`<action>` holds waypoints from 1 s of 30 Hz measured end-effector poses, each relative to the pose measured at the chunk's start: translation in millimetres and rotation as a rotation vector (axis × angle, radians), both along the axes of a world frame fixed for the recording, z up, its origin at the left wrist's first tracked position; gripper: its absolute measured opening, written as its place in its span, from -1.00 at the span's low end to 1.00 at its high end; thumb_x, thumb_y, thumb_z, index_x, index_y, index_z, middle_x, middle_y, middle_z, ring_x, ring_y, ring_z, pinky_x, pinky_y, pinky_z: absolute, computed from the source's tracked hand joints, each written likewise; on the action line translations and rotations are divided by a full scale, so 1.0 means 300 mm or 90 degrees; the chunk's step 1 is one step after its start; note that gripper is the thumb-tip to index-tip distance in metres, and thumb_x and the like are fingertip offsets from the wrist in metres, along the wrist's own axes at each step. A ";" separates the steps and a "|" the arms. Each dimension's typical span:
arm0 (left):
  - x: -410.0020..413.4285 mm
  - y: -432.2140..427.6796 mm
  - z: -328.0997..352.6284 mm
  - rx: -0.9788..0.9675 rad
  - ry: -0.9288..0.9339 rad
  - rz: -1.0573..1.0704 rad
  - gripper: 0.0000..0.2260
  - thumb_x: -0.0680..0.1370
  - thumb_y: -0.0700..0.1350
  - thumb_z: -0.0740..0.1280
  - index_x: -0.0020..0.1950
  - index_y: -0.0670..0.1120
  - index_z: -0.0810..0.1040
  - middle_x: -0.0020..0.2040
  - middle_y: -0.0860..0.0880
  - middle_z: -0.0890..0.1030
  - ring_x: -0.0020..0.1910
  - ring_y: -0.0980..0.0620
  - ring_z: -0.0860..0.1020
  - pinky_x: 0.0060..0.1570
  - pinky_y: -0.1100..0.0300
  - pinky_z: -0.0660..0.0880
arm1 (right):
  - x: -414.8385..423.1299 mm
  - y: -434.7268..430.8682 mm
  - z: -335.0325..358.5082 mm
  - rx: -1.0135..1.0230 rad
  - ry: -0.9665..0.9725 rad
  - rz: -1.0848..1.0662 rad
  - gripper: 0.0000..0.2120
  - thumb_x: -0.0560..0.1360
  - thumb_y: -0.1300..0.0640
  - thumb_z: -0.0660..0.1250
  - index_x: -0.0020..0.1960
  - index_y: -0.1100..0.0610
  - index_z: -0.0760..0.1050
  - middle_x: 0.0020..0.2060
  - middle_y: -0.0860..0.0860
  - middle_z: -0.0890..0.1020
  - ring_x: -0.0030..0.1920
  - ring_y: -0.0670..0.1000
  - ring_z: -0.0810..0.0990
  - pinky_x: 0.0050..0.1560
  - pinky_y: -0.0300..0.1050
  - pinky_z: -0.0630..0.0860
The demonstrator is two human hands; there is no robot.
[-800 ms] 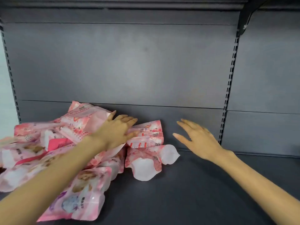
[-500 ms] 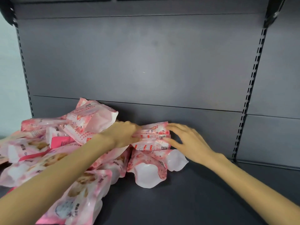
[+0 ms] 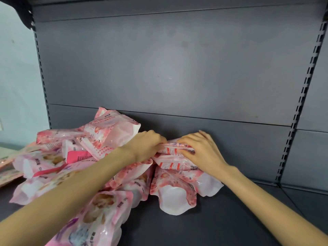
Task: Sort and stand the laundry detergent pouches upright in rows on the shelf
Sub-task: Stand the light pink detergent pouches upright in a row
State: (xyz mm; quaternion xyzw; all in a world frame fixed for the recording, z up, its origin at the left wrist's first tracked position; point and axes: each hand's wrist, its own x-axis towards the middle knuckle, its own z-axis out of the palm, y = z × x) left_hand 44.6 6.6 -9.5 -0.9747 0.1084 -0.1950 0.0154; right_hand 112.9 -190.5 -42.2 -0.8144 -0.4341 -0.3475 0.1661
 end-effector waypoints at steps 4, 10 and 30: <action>0.011 -0.009 -0.001 -0.013 -0.001 -0.005 -0.83 0.56 -0.12 0.16 -0.05 -0.03 0.55 -0.14 0.00 0.62 -0.13 -0.12 0.53 -0.12 0.08 0.47 | 0.001 0.007 0.004 0.046 0.001 -0.005 -0.89 0.43 0.08 0.40 -0.05 0.04 0.62 -0.16 -0.09 0.67 -0.13 0.00 0.62 0.13 -0.03 0.47; 0.013 -0.021 0.008 -0.070 0.008 -0.020 -0.80 0.60 -0.02 0.18 0.09 0.07 0.58 0.01 0.10 0.64 0.00 -0.03 0.55 -0.04 0.13 0.46 | 0.013 -0.018 0.019 0.119 0.065 -0.025 -0.89 0.47 0.02 0.36 -0.14 0.01 0.64 -0.23 -0.14 0.66 -0.18 -0.05 0.60 -0.26 -0.16 0.48; 0.008 -0.109 0.207 -0.002 -0.152 0.064 -0.87 0.53 0.00 0.28 0.03 0.10 0.58 0.02 0.03 0.63 0.06 -0.05 0.54 -0.15 0.21 0.30 | 0.075 -0.147 0.131 0.202 0.330 0.032 -0.95 0.48 0.07 0.38 -0.13 -0.04 0.61 -0.17 -0.16 0.68 -0.09 -0.17 0.64 0.08 -0.01 0.57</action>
